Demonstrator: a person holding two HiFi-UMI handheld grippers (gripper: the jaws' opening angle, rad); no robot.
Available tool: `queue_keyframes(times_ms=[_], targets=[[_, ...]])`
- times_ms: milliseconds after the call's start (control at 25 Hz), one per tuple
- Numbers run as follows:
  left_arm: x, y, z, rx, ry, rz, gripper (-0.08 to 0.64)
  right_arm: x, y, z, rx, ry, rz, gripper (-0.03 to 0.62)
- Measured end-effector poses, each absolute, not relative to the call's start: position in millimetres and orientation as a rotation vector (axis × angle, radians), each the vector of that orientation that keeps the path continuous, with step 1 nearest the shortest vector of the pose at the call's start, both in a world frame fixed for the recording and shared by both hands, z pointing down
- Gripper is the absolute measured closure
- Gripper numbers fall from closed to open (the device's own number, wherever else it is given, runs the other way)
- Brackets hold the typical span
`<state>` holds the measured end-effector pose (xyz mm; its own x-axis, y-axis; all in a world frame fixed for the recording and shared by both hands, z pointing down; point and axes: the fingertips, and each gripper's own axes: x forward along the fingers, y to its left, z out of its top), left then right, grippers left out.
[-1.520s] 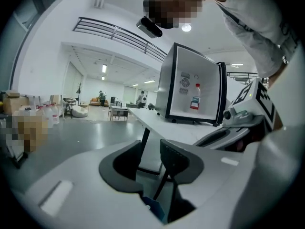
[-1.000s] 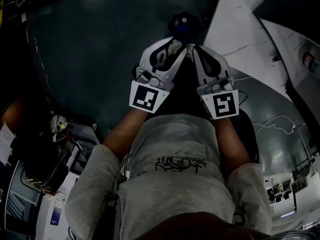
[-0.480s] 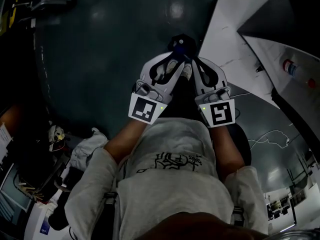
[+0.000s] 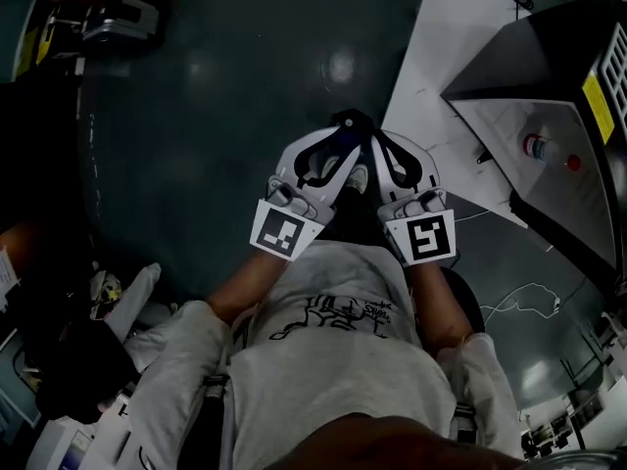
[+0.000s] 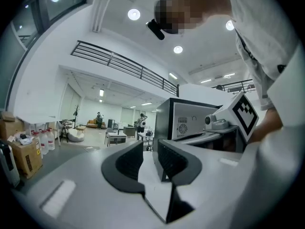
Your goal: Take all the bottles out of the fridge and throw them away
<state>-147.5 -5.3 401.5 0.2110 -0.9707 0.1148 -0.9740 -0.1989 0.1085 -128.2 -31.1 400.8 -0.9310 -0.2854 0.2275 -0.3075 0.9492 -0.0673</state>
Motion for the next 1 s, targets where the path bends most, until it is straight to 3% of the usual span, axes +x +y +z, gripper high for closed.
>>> queue_keyframes(times_ms=[1000], targets=[[-139,16,269,2.443,-1.861,-0.099,0.480,-120,-17,269,0.458,-2.972,-0.002,0.583]])
